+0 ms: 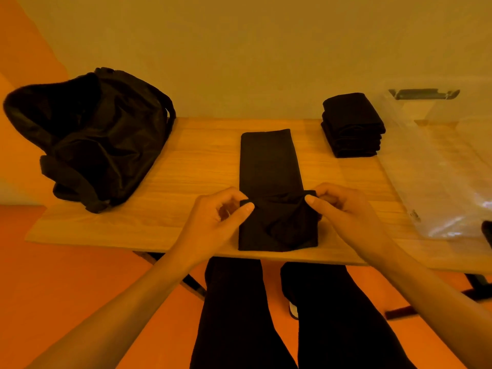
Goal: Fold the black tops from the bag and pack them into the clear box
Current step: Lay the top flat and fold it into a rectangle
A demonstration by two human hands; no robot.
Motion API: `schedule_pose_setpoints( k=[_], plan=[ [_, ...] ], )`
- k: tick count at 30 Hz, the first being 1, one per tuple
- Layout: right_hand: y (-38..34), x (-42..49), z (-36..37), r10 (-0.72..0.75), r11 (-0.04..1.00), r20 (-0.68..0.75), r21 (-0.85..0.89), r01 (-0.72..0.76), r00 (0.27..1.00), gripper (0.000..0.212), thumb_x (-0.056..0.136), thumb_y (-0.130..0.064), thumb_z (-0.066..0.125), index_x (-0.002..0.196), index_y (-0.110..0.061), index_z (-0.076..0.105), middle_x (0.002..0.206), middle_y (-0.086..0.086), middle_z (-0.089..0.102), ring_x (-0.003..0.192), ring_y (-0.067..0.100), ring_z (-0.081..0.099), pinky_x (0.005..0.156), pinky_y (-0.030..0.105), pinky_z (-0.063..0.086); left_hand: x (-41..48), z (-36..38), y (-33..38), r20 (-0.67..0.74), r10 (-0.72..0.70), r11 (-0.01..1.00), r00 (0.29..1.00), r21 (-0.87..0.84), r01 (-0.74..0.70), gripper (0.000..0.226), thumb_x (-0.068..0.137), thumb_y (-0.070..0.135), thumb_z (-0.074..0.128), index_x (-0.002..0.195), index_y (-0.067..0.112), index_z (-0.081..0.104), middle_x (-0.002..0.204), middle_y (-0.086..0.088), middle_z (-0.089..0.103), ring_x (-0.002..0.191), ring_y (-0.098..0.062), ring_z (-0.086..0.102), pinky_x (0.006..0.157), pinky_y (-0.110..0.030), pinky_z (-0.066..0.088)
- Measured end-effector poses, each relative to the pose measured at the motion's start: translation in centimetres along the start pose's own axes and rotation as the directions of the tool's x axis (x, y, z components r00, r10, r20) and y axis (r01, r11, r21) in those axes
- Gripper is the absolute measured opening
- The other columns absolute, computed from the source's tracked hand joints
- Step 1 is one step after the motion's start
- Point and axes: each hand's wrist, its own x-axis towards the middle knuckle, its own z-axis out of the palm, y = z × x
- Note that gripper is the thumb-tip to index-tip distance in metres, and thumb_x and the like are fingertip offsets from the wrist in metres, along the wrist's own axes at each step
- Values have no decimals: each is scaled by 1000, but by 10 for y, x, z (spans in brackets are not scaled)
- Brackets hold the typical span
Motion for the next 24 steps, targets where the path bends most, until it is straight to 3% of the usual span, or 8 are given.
schedule_pose_setpoints(
  k=[4, 7, 11, 13, 18, 21, 24],
  plan=[
    [9, 24, 4, 167, 985, 22, -39, -166, 986, 22, 97, -28, 62, 87, -10, 70, 69, 10, 68, 57, 10, 61, 53, 19, 48, 20, -1, -16, -31, -182, 981, 983, -70, 180, 14, 96, 16, 67, 85, 23, 73, 84, 7, 75, 85, -8, 71, 74, -20, 51],
    [14, 38, 5, 278, 956, 10, -103, -276, 961, 25, 99, -29, 59, 87, -11, 71, 56, 0, 65, 42, 5, 57, 41, 12, 39, 32, -1, -24, -25, -287, 957, 958, -46, 286, 20, 98, 18, 65, 80, 13, 72, 73, 2, 74, 71, -6, 67, 67, -18, 48],
    [18, 48, 7, 342, 928, -8, -154, -339, 940, 34, 102, -30, 56, 86, -3, 69, 54, 4, 62, 39, 6, 56, 37, 10, 34, 47, 0, -32, -10, -362, 926, 932, 110, 361, 31, 101, 26, 60, 83, 3, 70, 69, -15, 64, 62, -10, 54, 63, -29, 40],
    [18, 49, 9, 334, 923, -18, -197, -331, 942, 34, 102, -31, 55, 83, -8, 69, 50, 1, 62, 40, 5, 57, 38, 10, 35, 51, 1, -33, -24, -352, 920, 936, 178, 350, 32, 101, 26, 59, 82, 2, 70, 70, -18, 63, 62, -12, 52, 64, -34, 40],
    [19, 48, 11, 295, 910, -21, -300, -287, 955, 31, 103, -36, 51, 80, -21, 67, 50, -4, 62, 47, 5, 62, 45, 11, 40, 54, 5, -34, -93, -334, 893, 938, 287, 346, 34, 100, 28, 60, 69, 14, 64, 56, 2, 53, 56, -12, 48, 62, -40, 40],
    [21, 47, 13, 256, 903, -63, -342, -261, 965, 31, 102, -37, 52, 76, -24, 64, 51, -3, 57, 49, 8, 61, 50, 16, 40, 56, 9, -30, -93, -332, 869, 939, 358, 342, 39, 102, 31, 57, 64, 27, 51, 54, 9, 46, 54, -9, 44, 57, -33, 34],
    [21, 45, 17, 190, 879, -73, -432, -203, 979, 31, 102, -38, 52, 77, -23, 63, 59, -4, 57, 56, 10, 59, 56, 24, 43, 56, 13, -26, -84, -331, 845, 940, 418, 334, 34, 103, 35, 54, 70, 28, 52, 59, 7, 52, 57, -10, 50, 55, -28, 33]
  ],
)
